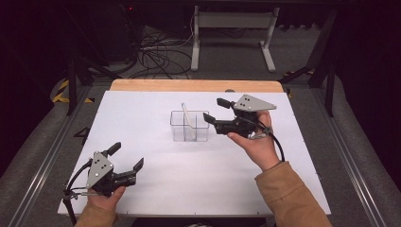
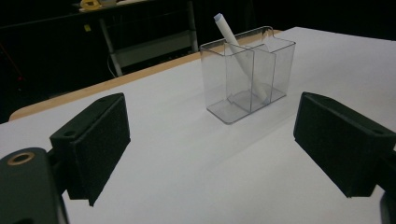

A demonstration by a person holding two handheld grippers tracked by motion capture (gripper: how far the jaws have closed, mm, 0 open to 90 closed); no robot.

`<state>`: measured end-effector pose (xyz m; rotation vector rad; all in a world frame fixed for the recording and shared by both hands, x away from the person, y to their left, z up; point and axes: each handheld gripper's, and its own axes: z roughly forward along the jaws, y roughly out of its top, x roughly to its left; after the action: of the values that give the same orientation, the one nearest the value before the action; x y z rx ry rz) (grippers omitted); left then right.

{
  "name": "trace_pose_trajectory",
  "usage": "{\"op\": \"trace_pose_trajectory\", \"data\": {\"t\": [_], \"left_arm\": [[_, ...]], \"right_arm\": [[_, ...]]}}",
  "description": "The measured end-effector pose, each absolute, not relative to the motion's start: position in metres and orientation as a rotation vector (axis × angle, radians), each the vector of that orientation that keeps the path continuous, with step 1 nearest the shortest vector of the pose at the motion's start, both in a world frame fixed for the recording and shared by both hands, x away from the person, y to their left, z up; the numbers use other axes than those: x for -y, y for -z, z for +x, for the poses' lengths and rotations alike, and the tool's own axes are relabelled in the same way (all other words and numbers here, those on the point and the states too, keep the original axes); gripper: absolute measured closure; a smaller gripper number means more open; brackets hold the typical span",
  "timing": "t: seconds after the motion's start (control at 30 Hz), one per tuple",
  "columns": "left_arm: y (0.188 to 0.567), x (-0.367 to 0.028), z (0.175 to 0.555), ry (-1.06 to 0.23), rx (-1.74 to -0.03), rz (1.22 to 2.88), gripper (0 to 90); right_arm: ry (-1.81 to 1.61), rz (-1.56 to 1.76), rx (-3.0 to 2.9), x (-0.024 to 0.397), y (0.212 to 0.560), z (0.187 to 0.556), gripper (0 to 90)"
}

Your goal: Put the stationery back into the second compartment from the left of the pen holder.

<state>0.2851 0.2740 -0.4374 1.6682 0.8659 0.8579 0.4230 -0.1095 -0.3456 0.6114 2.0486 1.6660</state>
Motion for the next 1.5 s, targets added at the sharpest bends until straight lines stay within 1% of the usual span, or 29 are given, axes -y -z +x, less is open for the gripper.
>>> {"op": "trace_pose_trajectory", "data": {"t": [0.33, 0.8, 1.03, 1.5], "left_arm": [[0.438, -0.273, 0.285, -0.854, -0.868, 1.669, 11.5], [0.437, -0.273, 0.285, -0.856, -0.867, 1.667, 11.5], [0.438, -0.272, 0.285, -0.852, -0.864, 1.675, 11.6], [0.438, -0.272, 0.285, -0.847, -0.865, 1.673, 11.6]], "right_arm": [[-1.650, 0.649, -2.048, 0.139, 0.356, 0.405, 27.2], [-1.636, 0.698, -2.026, 0.180, 0.383, 0.380, 26.9], [-1.638, 0.712, -2.037, 0.192, 0.398, 0.370, 26.9], [-1.568, 0.763, -2.077, 0.205, 0.434, 0.367, 27.0]]}}
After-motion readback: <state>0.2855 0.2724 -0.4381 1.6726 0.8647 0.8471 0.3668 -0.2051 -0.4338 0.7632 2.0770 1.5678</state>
